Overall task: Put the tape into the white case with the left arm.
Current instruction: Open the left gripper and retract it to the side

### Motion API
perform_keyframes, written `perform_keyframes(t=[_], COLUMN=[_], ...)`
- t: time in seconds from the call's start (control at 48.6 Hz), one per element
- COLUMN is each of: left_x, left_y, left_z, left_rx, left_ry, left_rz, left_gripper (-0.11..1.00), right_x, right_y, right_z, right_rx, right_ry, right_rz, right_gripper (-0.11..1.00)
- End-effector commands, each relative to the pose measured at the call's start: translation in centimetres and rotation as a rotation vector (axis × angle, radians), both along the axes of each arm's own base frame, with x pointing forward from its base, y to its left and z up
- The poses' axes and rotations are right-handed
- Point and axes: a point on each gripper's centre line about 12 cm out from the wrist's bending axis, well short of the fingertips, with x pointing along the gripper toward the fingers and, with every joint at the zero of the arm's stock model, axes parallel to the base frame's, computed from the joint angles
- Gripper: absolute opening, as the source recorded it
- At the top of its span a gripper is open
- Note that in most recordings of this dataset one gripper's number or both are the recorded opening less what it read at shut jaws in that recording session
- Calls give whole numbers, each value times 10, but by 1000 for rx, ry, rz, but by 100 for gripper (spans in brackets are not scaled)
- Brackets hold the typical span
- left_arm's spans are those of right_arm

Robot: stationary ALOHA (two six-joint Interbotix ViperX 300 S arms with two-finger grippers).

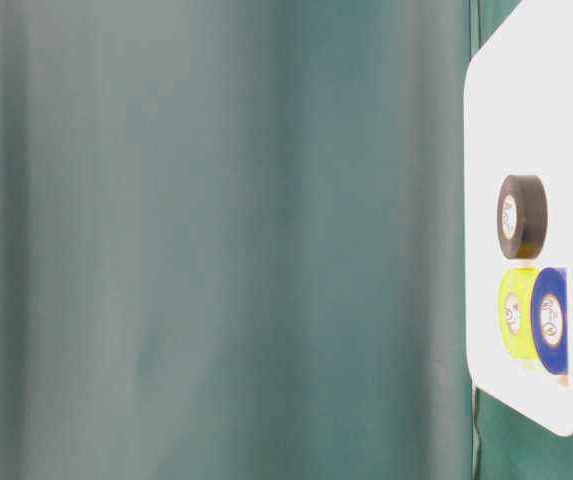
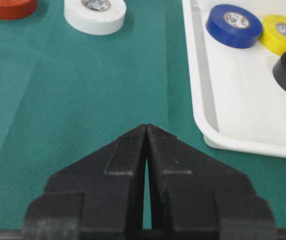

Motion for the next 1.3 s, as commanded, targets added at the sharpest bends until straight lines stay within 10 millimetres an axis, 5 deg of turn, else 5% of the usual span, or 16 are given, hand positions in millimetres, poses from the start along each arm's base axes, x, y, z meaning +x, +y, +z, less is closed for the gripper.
perform_keyframes(t=[0.0, 0.247, 1.275], left_x=[-5, -27, -52], left_y=[-5, -14, -48], left_z=[8, -1, -2], left_rx=[1, 1, -3], left_ry=[-43, -68, -158], left_rz=[-14, -39, -200], left_gripper=[96, 96, 96], right_x=[2, 2, 2], right_y=[0, 0, 0], right_z=[5, 5, 5], right_rx=[-3, -3, -2], right_ry=[-17, -15, -15], right_rz=[0, 0, -1], right_gripper=[-9, -9, -9])
